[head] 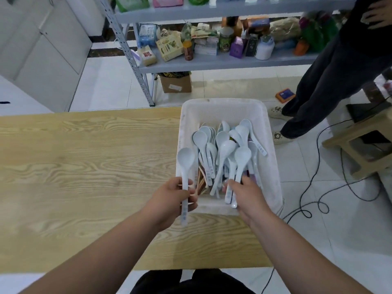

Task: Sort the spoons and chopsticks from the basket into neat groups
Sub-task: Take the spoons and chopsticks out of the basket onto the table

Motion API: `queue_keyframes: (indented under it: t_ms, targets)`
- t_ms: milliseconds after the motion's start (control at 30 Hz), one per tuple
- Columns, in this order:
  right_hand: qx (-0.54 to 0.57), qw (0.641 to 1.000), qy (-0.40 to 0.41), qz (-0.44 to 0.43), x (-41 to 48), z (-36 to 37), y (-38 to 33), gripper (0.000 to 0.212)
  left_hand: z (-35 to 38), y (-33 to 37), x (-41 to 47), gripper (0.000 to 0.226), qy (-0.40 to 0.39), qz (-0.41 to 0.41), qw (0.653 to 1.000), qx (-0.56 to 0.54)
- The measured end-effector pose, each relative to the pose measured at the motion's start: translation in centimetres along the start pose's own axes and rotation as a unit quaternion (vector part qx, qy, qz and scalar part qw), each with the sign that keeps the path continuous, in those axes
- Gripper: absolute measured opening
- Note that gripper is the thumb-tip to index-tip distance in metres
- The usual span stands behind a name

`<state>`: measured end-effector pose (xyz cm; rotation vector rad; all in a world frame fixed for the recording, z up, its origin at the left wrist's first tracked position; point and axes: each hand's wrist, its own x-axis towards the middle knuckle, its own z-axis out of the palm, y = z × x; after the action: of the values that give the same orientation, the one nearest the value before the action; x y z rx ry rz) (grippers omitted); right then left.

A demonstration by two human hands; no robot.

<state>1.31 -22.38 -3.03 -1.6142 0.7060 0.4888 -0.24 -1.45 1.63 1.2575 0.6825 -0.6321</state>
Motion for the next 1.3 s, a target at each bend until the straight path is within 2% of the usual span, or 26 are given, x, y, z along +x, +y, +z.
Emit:
queue_keyframes:
  t_ms: [100,233,433,533,700,800,933,1133,1300]
  targets:
    - [-0.037,0.995,-0.066,-0.065,-4.3,2.2,0.0,0.017,-1.6,-1.4,-1.8,0.025,0.012,0.02,0.999,-0.047]
    - [-0.053,0.979,-0.168,-0.102,-9.1,7.6,0.1,0.021,-5.1,-2.9,-4.7,0.025,0.04,0.056,0.994,-0.087]
    - [-0.076,0.959,-0.241,-0.13,-14.9,17.6,1.2,0.018,-13.9,-4.8,-10.0,0.027,0.039,0.125,0.987,-0.088]
    - [-0.111,0.948,-0.26,-0.15,-18.2,23.1,1.9,0.016,-19.2,-6.1,-12.7,0.025,0.081,0.141,0.983,-0.089]
    - [-0.166,0.922,-0.315,-0.151,-22.5,32.4,4.0,0.028,-28.0,-9.0,-16.1,0.023,0.149,0.164,0.962,-0.159]
    - [-0.19,0.907,-0.35,-0.135,-24.9,37.5,5.6,0.026,-33.2,-10.9,-17.9,0.022,0.179,0.161,0.953,-0.186]
    - [-0.206,0.888,-0.393,-0.124,-26.0,42.0,6.5,0.03,-38.3,-11.8,-19.0,0.022,0.191,0.146,0.949,-0.204]
    - [-0.209,0.899,-0.373,-0.098,-23.3,47.0,5.7,0.023,-43.1,-10.1,-17.2,0.024,0.196,0.12,0.956,-0.182]
    - [-0.234,0.875,-0.418,-0.071,-21.3,52.1,4.5,0.018,-47.8,-8.5,-16.1,0.025,0.221,0.092,0.959,-0.148]
